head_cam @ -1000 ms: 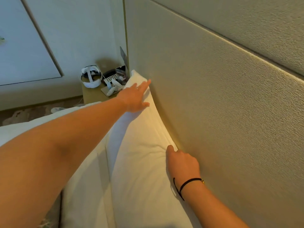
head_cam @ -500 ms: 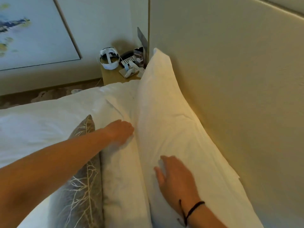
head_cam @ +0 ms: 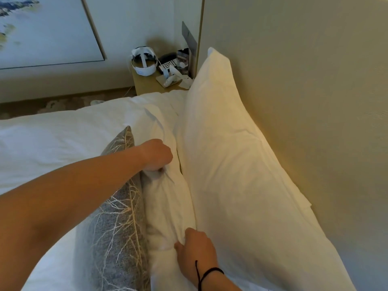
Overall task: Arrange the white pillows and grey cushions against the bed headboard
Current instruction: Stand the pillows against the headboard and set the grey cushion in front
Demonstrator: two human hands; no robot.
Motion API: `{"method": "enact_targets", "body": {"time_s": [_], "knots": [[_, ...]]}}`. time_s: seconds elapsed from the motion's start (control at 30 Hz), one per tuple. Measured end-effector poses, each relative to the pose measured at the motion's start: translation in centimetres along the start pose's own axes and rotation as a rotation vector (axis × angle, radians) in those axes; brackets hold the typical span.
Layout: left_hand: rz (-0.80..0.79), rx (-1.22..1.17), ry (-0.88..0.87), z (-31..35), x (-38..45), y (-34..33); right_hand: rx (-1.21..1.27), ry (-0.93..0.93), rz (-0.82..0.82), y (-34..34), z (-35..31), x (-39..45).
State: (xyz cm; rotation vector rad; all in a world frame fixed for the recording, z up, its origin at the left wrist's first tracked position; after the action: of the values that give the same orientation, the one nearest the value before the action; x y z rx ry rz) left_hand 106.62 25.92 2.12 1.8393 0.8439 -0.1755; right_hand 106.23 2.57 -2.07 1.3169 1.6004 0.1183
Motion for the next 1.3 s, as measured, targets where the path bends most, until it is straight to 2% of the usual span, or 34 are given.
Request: {"method": "enact_targets", "body": {"time_s": [0.13,0.3,0.5,0.63,0.77,0.9,0.93,1.0,1.07,1.13,1.2,1.3], "knots": [[-0.020,0.009,-0.009,-2.7,-1.5,0.5,-0.054,0.107,0.117,1.1,-2.4,-0.4],[0.043,-0.025,0.104,-8.4,-1.4,1.0,-0.059,0.224,0.342,5.5,-5.0,0.7],[0.104,0.027,0.293,-8.0,0.2,0.1,-0.052,0.115,0.329,7.0,-3.0,2.3],[0.164,-0.201,0.141,-4.7,0.5,1.0,0.086,0.089,0.325,6.2,-1.3,0.2],[0.110,-0.377,0.005,-2.6,0.1,2.3,0.212,0.079,0.283,5.9,1.1,-2.8],[0.104,-0.385,-0.006,-2.8,-0.2,3.4,0.256,0.100,0.172,4.3,2.8,-5.3],[0.130,-0.375,0.008,-3.1,-0.3,3.8,0.264,0.104,0.182,3.9,3.1,-5.9],[0.213,-0.339,0.029,-3.5,-0.4,4.8,0.275,0.091,0.321,4.6,4.1,-7.0],[0.302,-0.266,0.037,-3.5,-0.5,5.6,0.226,0.070,0.506,6.6,5.2,-8.2],[0.355,-0.214,0.050,-3.1,-0.5,6.1,0.106,0.077,0.607,8.2,5.7,-9.0],[0.367,-0.202,0.076,-2.8,-0.3,6.2,-0.056,0.051,0.599,8.9,6.2,-9.1],[0.328,-0.242,0.118,-2.3,0.0,5.7,-0.362,-0.037,0.480,8.2,7.1,-8.6]]}}
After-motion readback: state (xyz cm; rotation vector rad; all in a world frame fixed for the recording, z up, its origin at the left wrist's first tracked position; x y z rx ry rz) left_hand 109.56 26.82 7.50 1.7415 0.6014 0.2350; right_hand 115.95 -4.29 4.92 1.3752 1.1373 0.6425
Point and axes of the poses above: each hand's wrist, its own x-axis towards the middle knuckle, its own y-axis out of the back of the hand, z = x × y, the point moved 10 cm from there along x, towards the middle knuckle, and after that the axes turned 11 degrees about y, right-handed, at the moved point
